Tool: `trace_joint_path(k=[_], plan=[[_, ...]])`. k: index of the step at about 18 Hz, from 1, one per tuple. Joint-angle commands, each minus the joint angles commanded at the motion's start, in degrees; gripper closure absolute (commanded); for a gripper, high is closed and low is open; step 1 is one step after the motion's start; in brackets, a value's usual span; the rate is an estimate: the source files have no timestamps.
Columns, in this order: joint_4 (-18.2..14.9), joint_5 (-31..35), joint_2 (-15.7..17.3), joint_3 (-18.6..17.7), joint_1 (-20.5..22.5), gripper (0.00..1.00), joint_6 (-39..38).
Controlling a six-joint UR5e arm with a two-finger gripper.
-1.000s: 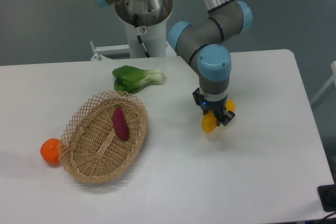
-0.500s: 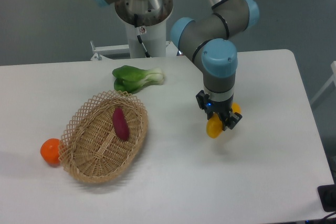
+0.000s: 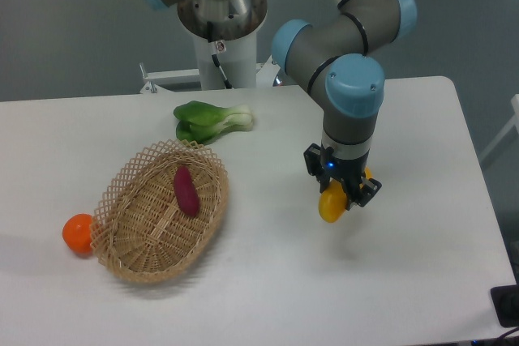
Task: Pick up the mango from the table
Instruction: 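Lift the grasped mango up off the table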
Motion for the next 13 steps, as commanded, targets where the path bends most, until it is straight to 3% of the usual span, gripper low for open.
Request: trace_joint_path(k=[6, 13], plan=[[-5.7, 0.2, -1.8, 4.9, 0.0, 0.43, -0.1], [-5.1, 0.3, -2.3, 5.0, 0.1, 0.43, -0.1]])
